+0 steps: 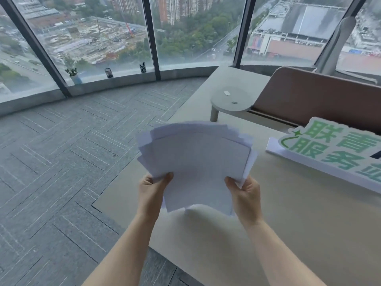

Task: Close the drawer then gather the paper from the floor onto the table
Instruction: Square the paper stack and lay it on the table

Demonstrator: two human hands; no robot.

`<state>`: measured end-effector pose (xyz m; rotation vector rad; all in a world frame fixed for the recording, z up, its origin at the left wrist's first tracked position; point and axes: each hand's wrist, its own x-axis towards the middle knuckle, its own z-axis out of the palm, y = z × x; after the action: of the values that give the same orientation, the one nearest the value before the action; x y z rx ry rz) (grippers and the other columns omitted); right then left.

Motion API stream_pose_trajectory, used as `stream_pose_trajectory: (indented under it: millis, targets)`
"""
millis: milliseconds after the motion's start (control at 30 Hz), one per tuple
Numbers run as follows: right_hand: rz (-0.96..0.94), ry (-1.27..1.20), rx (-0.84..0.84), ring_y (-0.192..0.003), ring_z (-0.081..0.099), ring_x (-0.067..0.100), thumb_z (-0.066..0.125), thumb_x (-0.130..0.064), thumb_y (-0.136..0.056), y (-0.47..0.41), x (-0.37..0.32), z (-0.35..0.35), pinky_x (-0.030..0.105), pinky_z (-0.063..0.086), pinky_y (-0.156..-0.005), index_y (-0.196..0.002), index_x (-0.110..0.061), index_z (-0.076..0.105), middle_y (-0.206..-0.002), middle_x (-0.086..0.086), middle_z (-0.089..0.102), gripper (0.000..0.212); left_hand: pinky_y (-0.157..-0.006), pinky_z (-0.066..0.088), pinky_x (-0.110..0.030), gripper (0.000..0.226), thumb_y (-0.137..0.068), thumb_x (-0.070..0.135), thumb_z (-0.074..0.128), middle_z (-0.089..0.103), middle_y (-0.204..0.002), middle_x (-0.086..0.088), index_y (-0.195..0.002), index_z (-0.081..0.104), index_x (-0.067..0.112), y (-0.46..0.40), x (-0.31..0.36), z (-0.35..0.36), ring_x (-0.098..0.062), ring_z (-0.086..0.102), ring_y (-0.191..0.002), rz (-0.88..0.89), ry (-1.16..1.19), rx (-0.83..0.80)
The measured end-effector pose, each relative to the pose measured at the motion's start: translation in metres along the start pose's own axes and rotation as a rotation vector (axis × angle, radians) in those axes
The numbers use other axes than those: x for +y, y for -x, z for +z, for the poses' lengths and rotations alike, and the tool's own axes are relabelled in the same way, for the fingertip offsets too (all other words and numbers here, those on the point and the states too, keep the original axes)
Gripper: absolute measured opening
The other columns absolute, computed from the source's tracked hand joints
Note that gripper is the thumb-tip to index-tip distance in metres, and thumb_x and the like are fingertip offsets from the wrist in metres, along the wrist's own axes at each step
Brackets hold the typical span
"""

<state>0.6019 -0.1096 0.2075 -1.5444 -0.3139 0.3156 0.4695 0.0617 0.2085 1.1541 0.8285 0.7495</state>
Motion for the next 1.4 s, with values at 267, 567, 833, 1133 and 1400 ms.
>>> stream_pose_trajectory:
  millis: [267,567,833,1133,1400]
  targets:
    - [0.118,-0.010,0.016,-0.065,0.060,0.011,0.061,0.008,-0.086,0.002,0.016,-0.003,0.028,0.047,-0.061,-0.084,-0.020,0.070,-0.073,-0.008,0.070,0.030,-0.062,0.053,-0.023,0.025,-0.064,0.009,0.075,0.077,-0.080,0.004,-0.089,0.069,0.014,-0.008,-0.019,-0.005,-0.011,0.070,-0.072,-0.160,-0.111,-0.209]
    - [-0.097,-0.088,0.229,-0.076,0.064,-0.005,0.058,0.013,-0.088,0.006,-0.011,-0.006,0.011,0.047,-0.075,-0.096,-0.015,0.068,-0.079,-0.021,0.074,0.031,-0.061,0.050,-0.021,0.009,-0.072,0.006,0.074,0.071,-0.070,0.007,-0.074,0.069,0.014,-0.011,0.001,0.020,-0.009,0.061,-0.065,0.055,-0.045,-0.165]
    - [0.063,0.025,0.236,-0.077,0.068,-0.001,0.064,-0.001,-0.090,0.009,0.013,-0.011,0.018,0.049,-0.073,-0.098,-0.009,0.072,-0.080,-0.015,0.076,0.015,-0.058,0.046,-0.019,0.010,-0.072,0.012,0.076,0.067,-0.071,0.001,-0.076,0.067,0.015,-0.008,-0.022,0.030,-0.014,0.059,-0.067,-0.019,-0.269,-0.169]
    - [0.111,0.093,0.240,-0.084,0.067,0.018,0.068,-0.004,-0.084,0.011,0.010,-0.023,0.030,0.046,-0.076,-0.103,-0.020,0.064,-0.090,0.003,0.071,0.026,-0.062,0.041,-0.033,0.019,-0.068,0.019,0.073,0.060,-0.067,-0.001,-0.064,0.061,0.005,-0.025,-0.024,0.038,-0.018,0.050,-0.064,-0.055,-0.359,-0.204]
    - [-0.259,0.396,0.379,-0.133,0.041,0.009,0.076,-0.016,-0.079,-0.016,-0.047,-0.053,0.028,0.032,-0.112,-0.147,-0.025,0.036,-0.146,-0.011,0.044,0.079,-0.055,0.024,-0.031,0.025,-0.072,0.027,0.063,0.033,-0.057,0.010,-0.059,0.044,0.018,-0.033,0.016,0.047,-0.014,0.028,-0.058,0.318,-0.723,-0.352]
